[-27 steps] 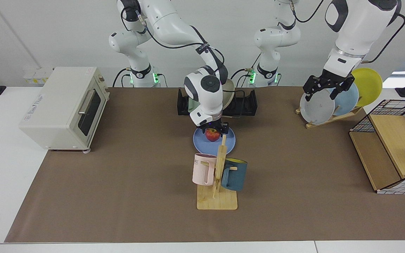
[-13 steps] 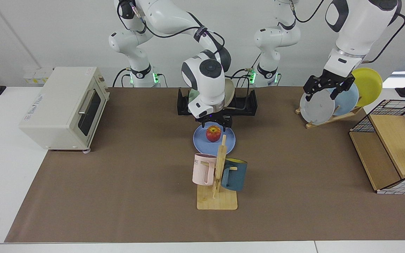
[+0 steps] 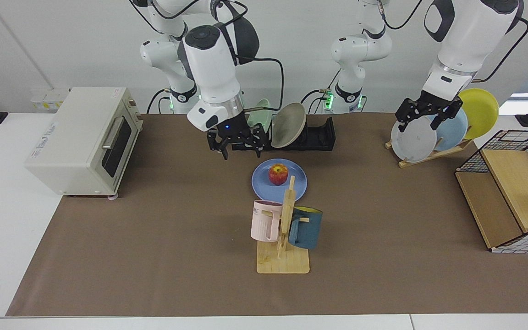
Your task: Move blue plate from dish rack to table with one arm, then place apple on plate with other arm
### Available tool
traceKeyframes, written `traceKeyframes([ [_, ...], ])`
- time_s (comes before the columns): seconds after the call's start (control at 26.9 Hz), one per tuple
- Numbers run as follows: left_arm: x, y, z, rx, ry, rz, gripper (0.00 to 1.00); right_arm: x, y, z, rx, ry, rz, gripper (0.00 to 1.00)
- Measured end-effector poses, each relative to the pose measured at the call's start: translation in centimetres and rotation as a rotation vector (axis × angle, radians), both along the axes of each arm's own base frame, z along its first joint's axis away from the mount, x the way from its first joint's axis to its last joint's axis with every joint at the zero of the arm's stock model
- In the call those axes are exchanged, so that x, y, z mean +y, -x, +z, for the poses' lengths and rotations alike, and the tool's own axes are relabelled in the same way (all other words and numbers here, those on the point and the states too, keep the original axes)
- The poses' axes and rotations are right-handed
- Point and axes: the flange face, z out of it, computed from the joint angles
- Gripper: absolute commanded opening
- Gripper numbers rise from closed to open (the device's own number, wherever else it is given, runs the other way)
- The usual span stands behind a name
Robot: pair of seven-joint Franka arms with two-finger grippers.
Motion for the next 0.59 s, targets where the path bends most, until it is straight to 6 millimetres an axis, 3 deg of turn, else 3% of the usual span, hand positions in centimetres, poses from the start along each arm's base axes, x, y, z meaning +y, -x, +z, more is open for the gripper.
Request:
traceKeyframes([
  [0.15,0.0,0.0,0.0,0.0,0.0,0.0,1.0,-4.1,-0.8,1.8,-0.038,0.008,0.074,1.0],
  [0.33,0.0,0.0,0.0,0.001,0.0,-0.001,1.0,-9.8,-1.9,2.6,-0.043,0.026,0.101,1.0],
  [0.59,-0.2,-0.1,-0.2,0.006,0.001,-0.004,1.0,-20.2,-2.8,3.0,-0.029,0.068,0.11,1.0],
])
